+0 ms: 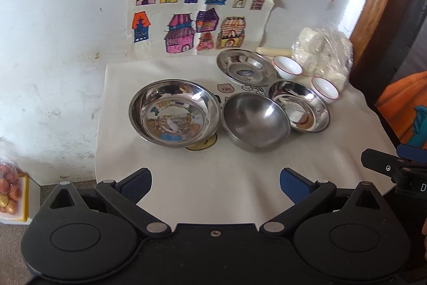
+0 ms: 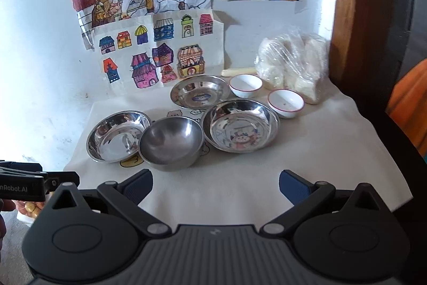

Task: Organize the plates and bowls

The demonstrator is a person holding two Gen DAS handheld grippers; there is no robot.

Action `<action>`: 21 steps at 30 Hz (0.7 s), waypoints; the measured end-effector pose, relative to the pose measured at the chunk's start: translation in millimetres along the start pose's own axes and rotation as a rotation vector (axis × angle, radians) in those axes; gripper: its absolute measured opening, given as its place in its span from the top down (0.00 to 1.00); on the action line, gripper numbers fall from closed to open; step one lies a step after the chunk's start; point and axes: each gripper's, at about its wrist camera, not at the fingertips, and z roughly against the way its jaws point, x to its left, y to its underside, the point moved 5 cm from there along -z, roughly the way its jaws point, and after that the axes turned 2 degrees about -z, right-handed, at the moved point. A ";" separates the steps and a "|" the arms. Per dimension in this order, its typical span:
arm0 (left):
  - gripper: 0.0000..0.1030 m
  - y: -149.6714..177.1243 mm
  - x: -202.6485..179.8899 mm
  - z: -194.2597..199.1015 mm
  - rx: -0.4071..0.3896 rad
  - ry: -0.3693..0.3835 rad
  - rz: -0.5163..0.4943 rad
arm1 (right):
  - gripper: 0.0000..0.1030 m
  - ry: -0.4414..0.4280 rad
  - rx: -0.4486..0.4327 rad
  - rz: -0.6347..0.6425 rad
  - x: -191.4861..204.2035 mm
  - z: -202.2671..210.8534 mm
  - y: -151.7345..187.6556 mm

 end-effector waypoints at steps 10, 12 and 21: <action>0.01 -25.1 -27.1 -30.1 0.017 -0.119 0.139 | 0.00 -0.114 0.031 0.083 -41.6 -47.4 -41.9; 0.01 -27.1 -34.2 -34.2 0.025 -0.140 0.177 | 0.00 -0.135 0.041 0.097 -51.5 -55.6 -48.8; 0.01 -30.2 -58.5 -38.7 0.069 -0.230 0.262 | 0.00 -0.220 0.089 0.122 -86.5 -79.2 -67.2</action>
